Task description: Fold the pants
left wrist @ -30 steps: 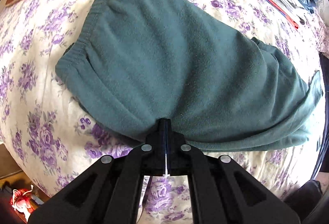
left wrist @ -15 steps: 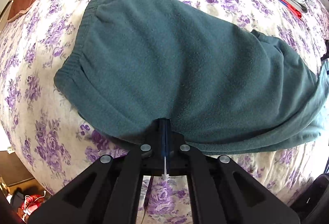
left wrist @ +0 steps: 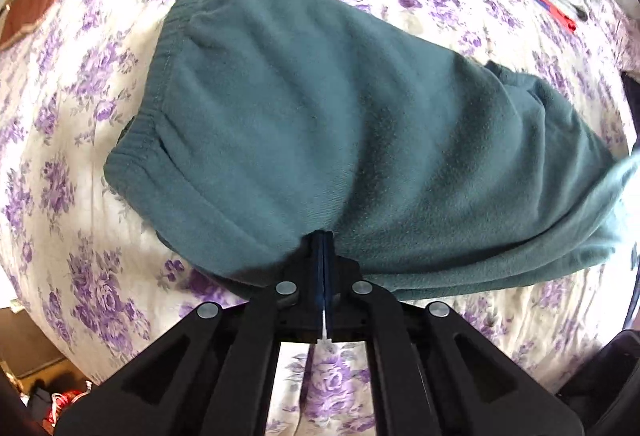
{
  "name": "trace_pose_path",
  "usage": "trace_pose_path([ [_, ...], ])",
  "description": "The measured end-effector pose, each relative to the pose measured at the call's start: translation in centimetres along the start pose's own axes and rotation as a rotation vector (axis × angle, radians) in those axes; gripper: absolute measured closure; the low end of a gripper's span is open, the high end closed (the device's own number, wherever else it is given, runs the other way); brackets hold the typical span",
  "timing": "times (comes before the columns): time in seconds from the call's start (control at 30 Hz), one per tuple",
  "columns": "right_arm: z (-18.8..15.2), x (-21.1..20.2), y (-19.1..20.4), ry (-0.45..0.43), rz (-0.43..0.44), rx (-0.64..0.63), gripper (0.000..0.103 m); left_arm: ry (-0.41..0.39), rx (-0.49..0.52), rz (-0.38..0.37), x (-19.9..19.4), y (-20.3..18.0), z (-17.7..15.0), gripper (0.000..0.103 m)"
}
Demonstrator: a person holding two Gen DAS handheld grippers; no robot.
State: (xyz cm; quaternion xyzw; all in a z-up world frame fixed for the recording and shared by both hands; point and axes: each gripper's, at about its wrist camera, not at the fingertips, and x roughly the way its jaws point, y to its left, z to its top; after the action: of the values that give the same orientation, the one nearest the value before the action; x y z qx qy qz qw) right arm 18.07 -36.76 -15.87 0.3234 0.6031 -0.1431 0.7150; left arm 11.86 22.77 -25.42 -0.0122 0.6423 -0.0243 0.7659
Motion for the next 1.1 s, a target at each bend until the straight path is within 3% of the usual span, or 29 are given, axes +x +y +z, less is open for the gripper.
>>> trace_pose_path([
  [0.1, -4.5, -0.9, -7.1, -0.011, 0.049, 0.034, 0.1, 0.008, -0.02, -0.002, -0.4, 1.0, 0.3, 0.101],
  [0.3, -12.9, 8.5, -16.5, 0.075, 0.096, 0.164, 0.1, 0.025, -0.005, 0.039, -0.5, 1.2, 0.8, 0.101],
  [0.37, -14.3, 10.1, -18.2, 0.052, 0.165, 0.22, 0.1, 0.037, 0.009, 0.058, -0.6, 0.8, 1.1, 0.101],
  [0.5, -14.8, 9.2, -17.8, -0.001, 0.197, 0.199, 0.099, 0.057, 0.059, 0.121, -0.9, 0.2, 2.5, 0.101],
  [0.6, -15.3, 7.7, -17.2, -0.001, 0.23, 0.207, 0.099, 0.044, 0.06, 0.229, -1.6, 1.3, 3.3, 0.101],
  [0.7, -15.7, 6.7, -17.0, 0.009, 0.257, 0.233, 0.099, 0.057, 0.006, 0.157, -1.5, 3.0, 4.3, 0.101],
  [0.77, -15.7, 7.4, -16.9, 0.028, 0.22, 0.22, 0.099, 0.055, 0.046, 0.184, -1.3, 2.7, 4.9, 0.101],
  [0.83, -15.9, 9.1, -17.4, 0.106, 0.153, 0.21, 0.093, 0.054, 0.079, 0.221, -1.1, 2.0, 4.8, 0.101],
  [0.9, -16.3, 10.0, -17.6, 0.142, 0.163, 0.213, 0.092, 0.049, 0.079, 0.217, -1.2, 1.8, 4.9, 0.101],
  [0.97, -16.4, 9.1, -16.9, 0.156, 0.103, 0.162, 0.078, 0.04, 0.053, 0.176, -1.6, 2.5, 4.5, 0.101],
  [1.0, -16.6, 8.4, -16.4, 0.157, 0.06, 0.123, 0.062, 0.038, 0.049, 0.165, -1.9, 2.8, 4.4, 0.101],
  [1.1, -17.1, 5.6, -13.3, 0.114, -0.025, -0.032, 0.058, 0.04, 0.057, 0.214, -3.2, 3.9, 3.6, 0.102],
])
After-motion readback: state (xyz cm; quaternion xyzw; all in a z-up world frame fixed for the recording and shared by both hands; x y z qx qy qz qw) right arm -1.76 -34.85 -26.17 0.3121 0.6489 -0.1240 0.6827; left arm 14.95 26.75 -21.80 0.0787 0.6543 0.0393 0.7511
